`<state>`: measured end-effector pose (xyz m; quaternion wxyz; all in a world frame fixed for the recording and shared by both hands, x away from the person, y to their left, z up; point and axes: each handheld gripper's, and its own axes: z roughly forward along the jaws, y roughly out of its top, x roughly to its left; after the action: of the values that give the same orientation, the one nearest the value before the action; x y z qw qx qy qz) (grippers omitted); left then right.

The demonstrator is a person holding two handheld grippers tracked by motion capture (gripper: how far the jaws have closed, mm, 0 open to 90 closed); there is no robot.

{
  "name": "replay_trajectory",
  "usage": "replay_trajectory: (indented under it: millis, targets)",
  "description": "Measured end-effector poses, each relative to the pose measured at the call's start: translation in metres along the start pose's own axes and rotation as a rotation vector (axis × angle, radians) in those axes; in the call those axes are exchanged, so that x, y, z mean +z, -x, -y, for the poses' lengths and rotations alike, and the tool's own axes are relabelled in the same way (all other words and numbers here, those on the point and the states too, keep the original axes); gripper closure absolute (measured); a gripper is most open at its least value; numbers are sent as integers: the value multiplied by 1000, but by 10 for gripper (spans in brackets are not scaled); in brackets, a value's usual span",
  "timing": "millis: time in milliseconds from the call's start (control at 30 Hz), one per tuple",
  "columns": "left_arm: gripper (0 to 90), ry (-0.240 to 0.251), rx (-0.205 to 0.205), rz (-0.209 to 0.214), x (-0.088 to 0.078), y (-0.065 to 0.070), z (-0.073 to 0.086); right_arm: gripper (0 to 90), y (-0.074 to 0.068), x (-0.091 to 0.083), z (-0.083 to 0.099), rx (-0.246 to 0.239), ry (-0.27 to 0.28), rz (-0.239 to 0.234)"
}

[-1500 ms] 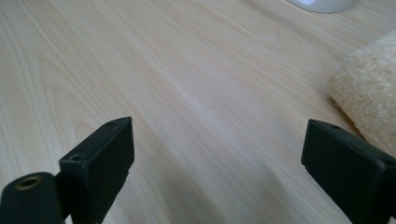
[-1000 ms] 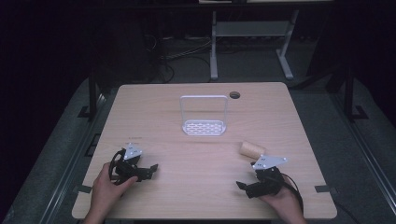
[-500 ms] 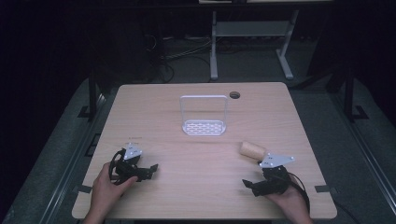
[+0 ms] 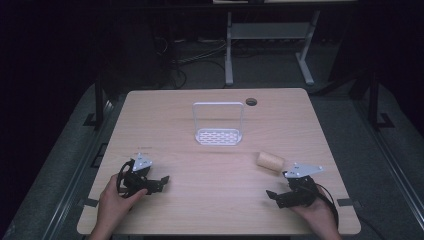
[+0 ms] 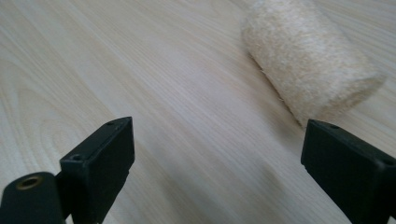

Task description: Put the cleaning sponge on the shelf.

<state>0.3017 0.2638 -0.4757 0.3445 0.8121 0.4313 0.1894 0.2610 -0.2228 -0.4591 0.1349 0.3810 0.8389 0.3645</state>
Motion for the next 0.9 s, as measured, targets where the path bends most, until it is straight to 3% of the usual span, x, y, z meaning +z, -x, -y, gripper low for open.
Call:
replay_trajectory:
  millis: [467, 900]
  targets:
    - [126, 0, 0, 0, 0, 0, 0, 95, 17, -5, 5, 15, 13, 18]
    - [125, 0, 0, 0, 0, 0, 0, 95, 31, -12, -6, 11, 52, 28]
